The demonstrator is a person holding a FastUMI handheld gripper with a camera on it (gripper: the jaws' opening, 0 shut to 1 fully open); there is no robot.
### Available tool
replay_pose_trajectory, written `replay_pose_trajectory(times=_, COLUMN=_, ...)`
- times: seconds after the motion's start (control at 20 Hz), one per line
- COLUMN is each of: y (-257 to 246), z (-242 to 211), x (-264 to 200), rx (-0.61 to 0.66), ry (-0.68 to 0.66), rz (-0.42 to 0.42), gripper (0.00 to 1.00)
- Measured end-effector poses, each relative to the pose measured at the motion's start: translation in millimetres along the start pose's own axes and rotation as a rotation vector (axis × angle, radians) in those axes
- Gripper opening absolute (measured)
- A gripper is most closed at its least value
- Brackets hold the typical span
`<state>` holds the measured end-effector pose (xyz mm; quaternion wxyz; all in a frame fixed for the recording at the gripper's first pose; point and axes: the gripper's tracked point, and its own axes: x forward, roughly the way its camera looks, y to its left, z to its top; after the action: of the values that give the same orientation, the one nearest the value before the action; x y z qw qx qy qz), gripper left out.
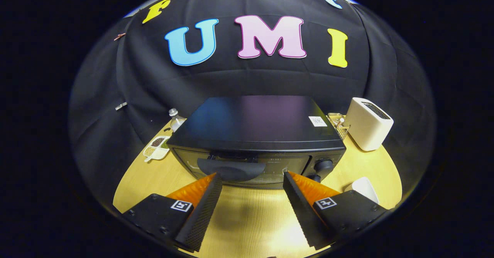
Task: Open the toaster oven, put the food inside, and close the toaster oven door.
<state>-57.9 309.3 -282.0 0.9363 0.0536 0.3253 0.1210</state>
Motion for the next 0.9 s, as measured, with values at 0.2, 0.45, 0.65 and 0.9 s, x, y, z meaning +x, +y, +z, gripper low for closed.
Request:
replay_pose_trajectory(times=0.2, y=-11.7, z=25.7, x=-27.1, rx=-0.018, ry=-0.080, rz=0.000, gripper=0.99)
replay_pose_trajectory(times=0.45, y=-24.1, z=70.8, x=-58.2, rx=0.003, ry=-0.170, rz=0.009, gripper=0.99)
replay_pose_trajectory(times=0.65, y=-38.0, z=109.3, x=-85.8, rx=-0.008, ry=-0.243, rz=0.004, gripper=0.99)
replay_pose_trajectory(times=0.9, y=-67.7, z=155.9, x=-129.5, rx=-0.057, ry=-0.358, rz=-0.028, gripper=0.99)
